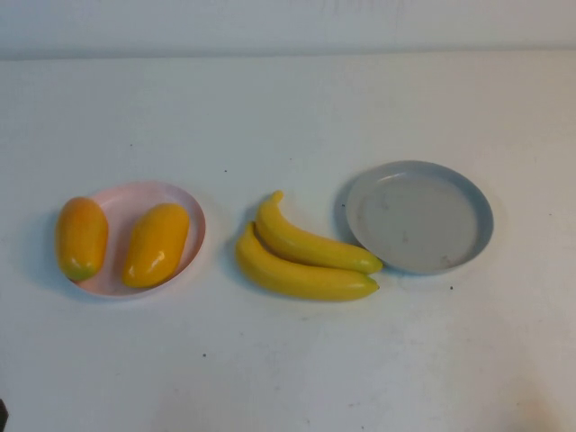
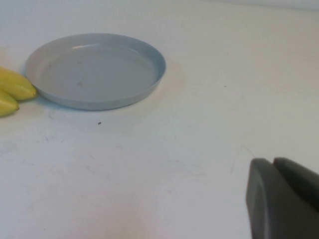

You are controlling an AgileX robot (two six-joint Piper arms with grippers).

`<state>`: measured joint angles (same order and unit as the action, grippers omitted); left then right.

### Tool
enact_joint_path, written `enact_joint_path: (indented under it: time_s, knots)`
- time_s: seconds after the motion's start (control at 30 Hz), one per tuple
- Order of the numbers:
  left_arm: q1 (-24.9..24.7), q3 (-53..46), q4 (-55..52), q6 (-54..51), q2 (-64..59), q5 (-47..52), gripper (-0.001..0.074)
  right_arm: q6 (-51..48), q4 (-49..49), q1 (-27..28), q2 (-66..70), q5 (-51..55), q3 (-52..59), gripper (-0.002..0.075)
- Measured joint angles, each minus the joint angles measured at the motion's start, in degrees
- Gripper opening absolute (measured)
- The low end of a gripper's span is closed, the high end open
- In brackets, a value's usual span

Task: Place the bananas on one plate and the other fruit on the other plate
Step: Put another type of fruit in the right plate

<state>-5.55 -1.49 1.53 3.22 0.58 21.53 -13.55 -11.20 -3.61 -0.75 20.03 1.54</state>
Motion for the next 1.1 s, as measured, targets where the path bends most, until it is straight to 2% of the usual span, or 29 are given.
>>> enact_joint_path:
  time_s: [1.0, 1.1]
  knots:
    - [0.0, 0.0, 0.0, 0.0, 0.0, 0.1, -0.0004, 0.0, 0.2, 0.0, 0.0, 0.0, 0.0, -0.0017]
    - [0.0, 0.0, 0.0, 0.0, 0.0, 0.1, -0.0004, 0.0, -3.6, 0.0, 0.0, -1.5, 0.0, -0.0017]
